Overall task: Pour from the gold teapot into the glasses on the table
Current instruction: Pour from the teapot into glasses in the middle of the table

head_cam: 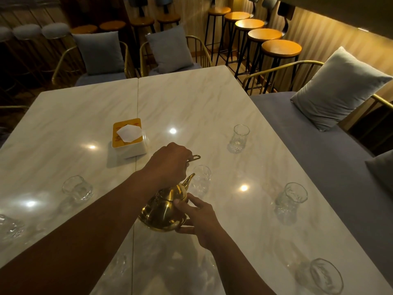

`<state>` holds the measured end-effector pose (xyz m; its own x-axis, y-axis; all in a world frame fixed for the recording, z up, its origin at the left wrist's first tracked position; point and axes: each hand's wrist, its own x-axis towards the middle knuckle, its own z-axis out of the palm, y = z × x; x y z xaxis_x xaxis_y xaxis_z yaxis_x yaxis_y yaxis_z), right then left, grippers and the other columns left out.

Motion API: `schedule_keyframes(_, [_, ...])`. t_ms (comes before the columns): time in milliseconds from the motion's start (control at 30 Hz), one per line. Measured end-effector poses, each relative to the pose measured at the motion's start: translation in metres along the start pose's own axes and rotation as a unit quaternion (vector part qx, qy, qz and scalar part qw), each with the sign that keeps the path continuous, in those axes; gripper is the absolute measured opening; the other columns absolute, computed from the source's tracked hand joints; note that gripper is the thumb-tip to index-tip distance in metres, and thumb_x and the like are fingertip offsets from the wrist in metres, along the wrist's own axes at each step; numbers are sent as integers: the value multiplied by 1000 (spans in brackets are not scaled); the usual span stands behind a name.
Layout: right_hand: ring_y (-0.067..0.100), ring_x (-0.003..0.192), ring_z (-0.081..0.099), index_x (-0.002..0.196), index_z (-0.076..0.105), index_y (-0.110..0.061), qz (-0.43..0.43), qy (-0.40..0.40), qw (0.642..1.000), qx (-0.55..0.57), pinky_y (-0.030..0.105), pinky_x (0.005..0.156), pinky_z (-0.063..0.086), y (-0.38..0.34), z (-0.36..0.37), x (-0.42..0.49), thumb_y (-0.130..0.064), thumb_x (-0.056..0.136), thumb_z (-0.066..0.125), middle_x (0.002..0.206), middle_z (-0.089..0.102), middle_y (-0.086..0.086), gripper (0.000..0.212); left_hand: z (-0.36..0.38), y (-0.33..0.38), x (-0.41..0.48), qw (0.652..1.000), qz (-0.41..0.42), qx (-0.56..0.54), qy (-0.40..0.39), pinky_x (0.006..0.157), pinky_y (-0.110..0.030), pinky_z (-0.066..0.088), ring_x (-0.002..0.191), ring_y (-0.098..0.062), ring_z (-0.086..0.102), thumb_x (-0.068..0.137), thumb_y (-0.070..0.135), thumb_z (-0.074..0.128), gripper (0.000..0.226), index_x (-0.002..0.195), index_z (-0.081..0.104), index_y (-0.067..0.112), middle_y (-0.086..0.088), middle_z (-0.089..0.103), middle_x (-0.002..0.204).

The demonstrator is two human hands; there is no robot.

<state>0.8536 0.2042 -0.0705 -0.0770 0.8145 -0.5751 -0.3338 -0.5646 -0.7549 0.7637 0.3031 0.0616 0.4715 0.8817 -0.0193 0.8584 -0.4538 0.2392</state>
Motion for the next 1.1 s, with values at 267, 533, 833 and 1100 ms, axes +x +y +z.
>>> schedule_keyframes(267, [24,89,76,105,71,-38,-10,-11,1000,-27,44,76,64,0,-4,-1,-37,76,85,96,79,1,33,-4,0,-6,1000,-9,-1,-2,74,-22,47,91,-20,69,89,18,65,30,119,68,19,-4,72,113])
schedule_keyframes(533, [26,102,69,122,63,-43,-61,19,997,-46,47,78,63,9,1,-2,-40,67,91,118,65,0,62,-5,-7,-34,997,-53,-49,2,86,-27,50,105,-21,66,89,15,66,45,133,56,18,-4,68,122])
schedule_keyframes(833, [22,127,54,139,49,-41,-144,54,979,-133,42,96,57,22,18,-14,-56,61,88,141,52,-12,88,-15,-14,-77,995,-84,-44,-20,93,-22,40,118,-20,57,89,17,66,55,140,45,13,-5,59,132])
schedule_keyframes(1100, [20,131,50,143,42,-41,-170,78,965,-182,24,90,51,31,37,-45,-55,66,86,153,42,-7,89,-31,-16,-122,998,-53,-21,11,104,-35,45,118,-20,56,89,18,67,53,139,48,16,-4,57,135])
